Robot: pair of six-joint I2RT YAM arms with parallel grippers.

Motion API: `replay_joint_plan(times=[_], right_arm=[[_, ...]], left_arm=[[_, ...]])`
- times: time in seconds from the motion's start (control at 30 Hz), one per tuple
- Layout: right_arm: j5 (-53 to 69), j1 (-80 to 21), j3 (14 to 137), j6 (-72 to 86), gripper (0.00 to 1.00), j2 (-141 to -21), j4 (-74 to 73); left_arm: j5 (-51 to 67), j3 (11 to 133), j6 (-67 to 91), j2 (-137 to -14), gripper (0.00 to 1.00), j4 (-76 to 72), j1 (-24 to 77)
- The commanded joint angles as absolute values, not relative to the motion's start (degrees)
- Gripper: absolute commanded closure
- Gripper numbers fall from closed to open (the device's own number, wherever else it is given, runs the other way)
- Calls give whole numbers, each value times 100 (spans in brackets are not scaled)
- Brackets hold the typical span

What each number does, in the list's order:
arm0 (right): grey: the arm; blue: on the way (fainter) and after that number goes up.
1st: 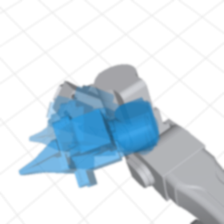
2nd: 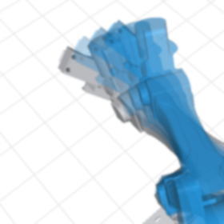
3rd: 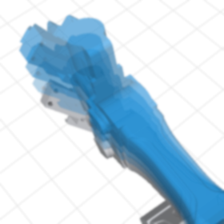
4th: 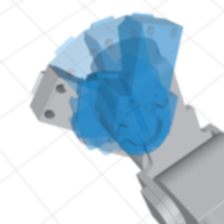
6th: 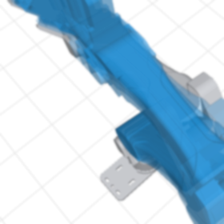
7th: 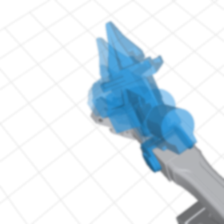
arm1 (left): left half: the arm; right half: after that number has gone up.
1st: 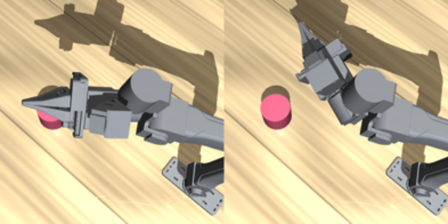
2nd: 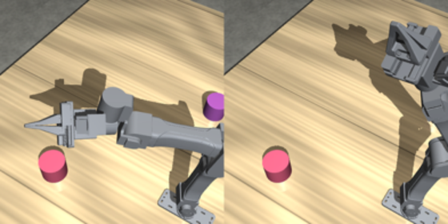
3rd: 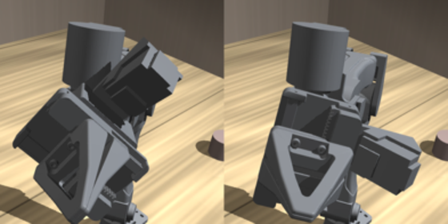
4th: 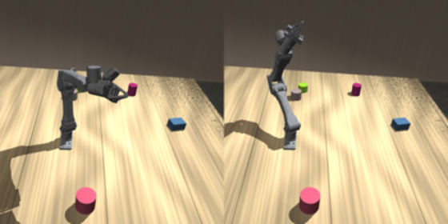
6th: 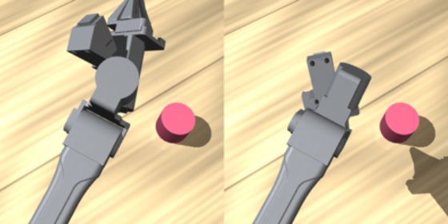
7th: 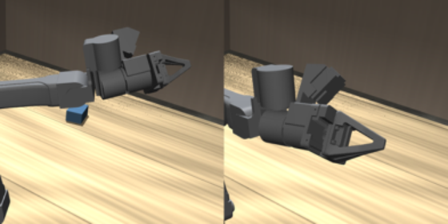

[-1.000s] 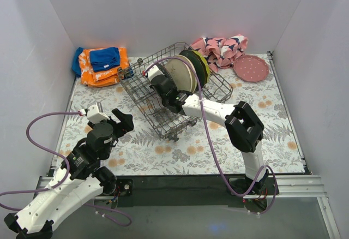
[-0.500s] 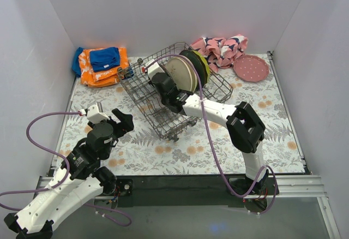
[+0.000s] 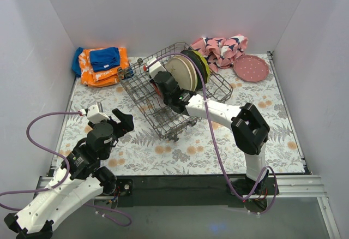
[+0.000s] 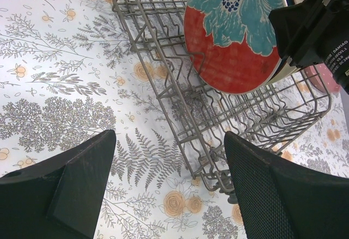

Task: Load the plates into the dish rack
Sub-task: Insert the plate into the dish rack

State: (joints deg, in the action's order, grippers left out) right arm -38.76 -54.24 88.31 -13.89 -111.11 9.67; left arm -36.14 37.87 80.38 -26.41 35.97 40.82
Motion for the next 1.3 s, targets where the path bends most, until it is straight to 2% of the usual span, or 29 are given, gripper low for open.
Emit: replay_joint_plan(times=[0.0, 0.47, 0.6, 0.63, 0.7, 1.27], right_arm=[[-4104, -5344, 8833, -1476, 65, -10714, 1389], [-4035, -5168, 8693, -1573, 64, -10477, 1389], [-3920, -5168, 8675, -1564, 61, -10389, 1345], [-3876, -5168, 8684, -1556, 54, -10336, 1345], [-3780, -5177, 8684, -1538, 53, -10292, 1292], [-3384, -5352, 8701, -1450, 52, -10204, 976]], left_arm=[[-3639, 3753, 8024, -2637, 21, 3586, 4061], [-3569, 3744, 7998, -2663, 21, 3542, 4061], [-3551, 3753, 7989, -2689, 21, 3533, 4061], [-3542, 3753, 7989, -2698, 21, 3525, 4061], [-3525, 3762, 7989, -2716, 21, 3516, 4061], [-3191, 3806, 7885, -2847, 21, 3235, 4061]])
